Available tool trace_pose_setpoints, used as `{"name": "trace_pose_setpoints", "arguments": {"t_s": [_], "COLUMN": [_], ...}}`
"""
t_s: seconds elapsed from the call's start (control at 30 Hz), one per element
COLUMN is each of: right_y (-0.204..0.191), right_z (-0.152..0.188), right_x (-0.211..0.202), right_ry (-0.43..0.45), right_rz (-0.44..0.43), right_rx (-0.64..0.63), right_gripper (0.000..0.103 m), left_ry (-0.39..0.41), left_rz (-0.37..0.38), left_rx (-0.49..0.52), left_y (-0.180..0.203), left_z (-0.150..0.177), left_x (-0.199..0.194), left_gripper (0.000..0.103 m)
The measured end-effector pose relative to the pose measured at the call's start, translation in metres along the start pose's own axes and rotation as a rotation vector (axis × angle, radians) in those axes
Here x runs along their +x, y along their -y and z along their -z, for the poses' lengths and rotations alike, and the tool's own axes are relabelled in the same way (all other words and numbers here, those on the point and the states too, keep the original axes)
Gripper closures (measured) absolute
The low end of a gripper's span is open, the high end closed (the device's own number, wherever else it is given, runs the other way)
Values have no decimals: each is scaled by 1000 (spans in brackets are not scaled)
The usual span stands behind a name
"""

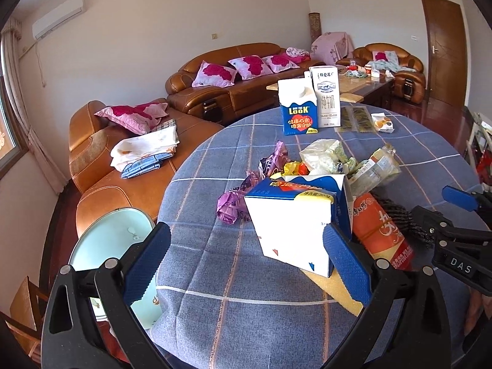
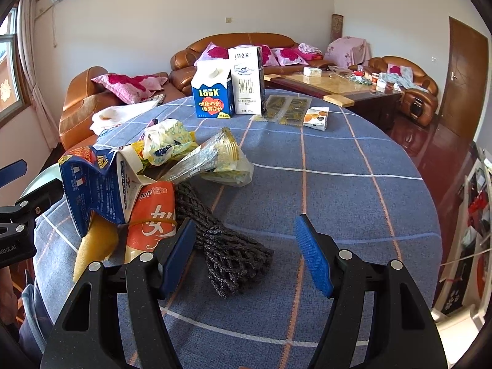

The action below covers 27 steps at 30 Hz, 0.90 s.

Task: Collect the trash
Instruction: 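Grasp the blue-and-white cardboard box with the left gripper while the right gripper reaches the black mesh scrubber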

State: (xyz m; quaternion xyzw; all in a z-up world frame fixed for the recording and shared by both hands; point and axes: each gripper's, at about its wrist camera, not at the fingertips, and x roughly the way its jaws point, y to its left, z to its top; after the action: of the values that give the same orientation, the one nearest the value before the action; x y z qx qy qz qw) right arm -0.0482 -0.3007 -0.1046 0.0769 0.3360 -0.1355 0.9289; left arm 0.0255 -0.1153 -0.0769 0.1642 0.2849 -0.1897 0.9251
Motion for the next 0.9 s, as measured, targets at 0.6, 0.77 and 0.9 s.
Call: {"name": "trace_pose_setpoints", "arguments": {"t_s": [0.6,0.77,0.9], "right_y": [-1,1,0], "right_z": [2,-1,-1], "right_x": [2,10,12], "right_ry": [-10,-47,-58], "right_rz": [24,48,40], "right_rx": [-4,9,1], "right_gripper": [35,37,45], "left_ry": [12,-21,6], "left_rz": [78,139,121], "left_rx": [63,77,129], "left_y": [9,17,28], "left_z": [-8,-4,0], "left_x": [48,47,42], "left_gripper": [6,35,37]}}
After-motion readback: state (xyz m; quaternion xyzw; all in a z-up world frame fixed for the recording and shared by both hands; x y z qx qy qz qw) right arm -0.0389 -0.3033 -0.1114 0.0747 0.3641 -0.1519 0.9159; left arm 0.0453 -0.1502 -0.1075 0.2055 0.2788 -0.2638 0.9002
